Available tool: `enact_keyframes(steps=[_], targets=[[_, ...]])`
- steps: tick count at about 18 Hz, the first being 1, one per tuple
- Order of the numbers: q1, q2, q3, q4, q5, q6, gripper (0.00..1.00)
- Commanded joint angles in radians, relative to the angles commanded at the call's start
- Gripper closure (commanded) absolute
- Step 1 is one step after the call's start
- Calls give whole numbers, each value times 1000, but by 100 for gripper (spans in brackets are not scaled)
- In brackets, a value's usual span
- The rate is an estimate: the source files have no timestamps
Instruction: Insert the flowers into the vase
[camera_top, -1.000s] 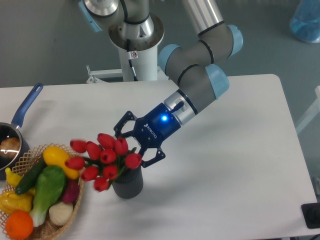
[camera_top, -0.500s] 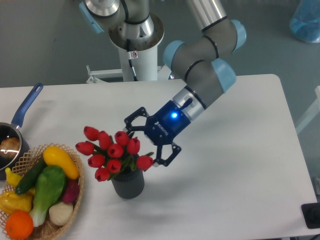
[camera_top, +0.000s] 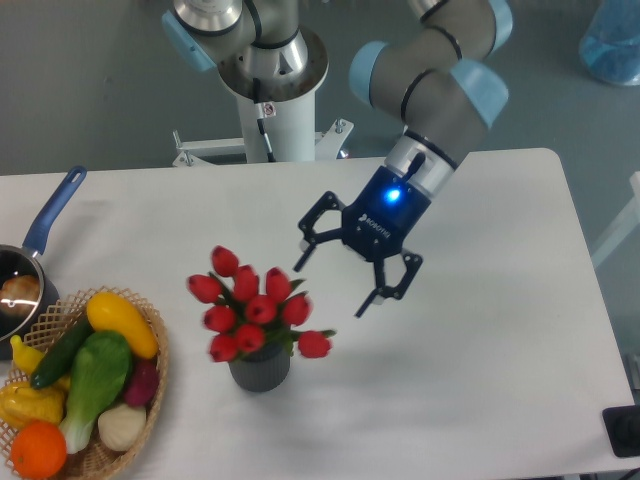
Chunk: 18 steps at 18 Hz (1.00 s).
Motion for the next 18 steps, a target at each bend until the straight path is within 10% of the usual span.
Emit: enact_keyframes(steps=[13,18], targets=[[-6,81,21,-11,390,164,0],[-29,117,5,-103,597,160,0]])
